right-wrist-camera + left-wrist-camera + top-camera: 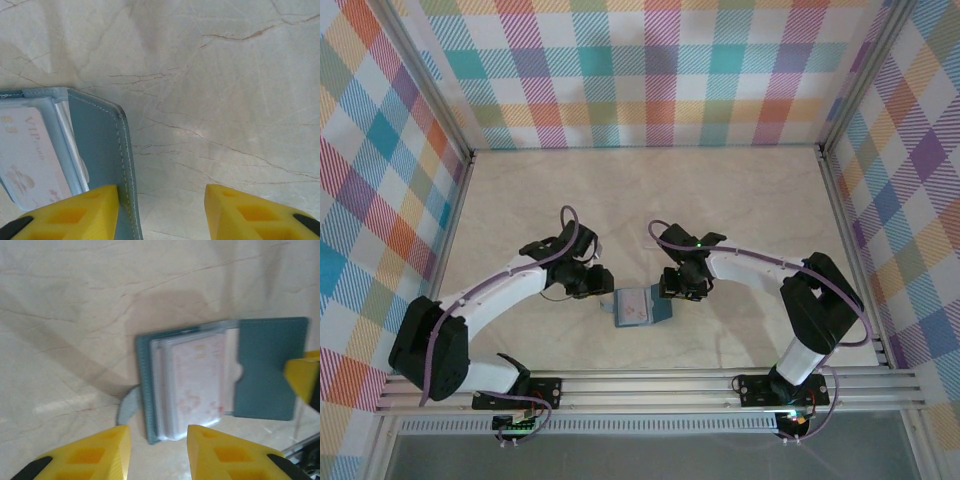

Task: Take the credit cards out of the card holder

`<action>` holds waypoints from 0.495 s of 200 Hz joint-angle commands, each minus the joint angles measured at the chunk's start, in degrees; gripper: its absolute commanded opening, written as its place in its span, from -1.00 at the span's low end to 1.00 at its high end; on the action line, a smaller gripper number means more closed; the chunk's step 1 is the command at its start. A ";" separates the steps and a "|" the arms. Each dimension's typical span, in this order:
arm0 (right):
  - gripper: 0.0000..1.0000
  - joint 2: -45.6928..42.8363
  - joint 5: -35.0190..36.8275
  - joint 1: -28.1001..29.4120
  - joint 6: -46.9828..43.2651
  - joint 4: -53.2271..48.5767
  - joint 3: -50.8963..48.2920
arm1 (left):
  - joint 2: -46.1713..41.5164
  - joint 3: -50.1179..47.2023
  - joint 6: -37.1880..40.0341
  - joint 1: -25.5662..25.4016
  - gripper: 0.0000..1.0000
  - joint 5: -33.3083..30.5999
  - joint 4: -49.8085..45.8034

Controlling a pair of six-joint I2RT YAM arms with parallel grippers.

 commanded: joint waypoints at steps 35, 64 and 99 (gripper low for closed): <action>-0.08 1.27 1.57 -0.17 -1.34 -0.50 -1.42 | 3.85 5.06 -3.40 -5.67 -0.42 -2.57 -1.65; -0.19 2.61 1.17 -0.17 -1.52 0.39 -2.03 | 9.00 5.23 -3.66 -7.58 -0.52 -1.26 0.93; -0.20 4.14 4.15 0.06 -1.44 -0.71 -2.26 | 13.02 4.18 -3.05 -7.96 -0.60 -1.97 1.95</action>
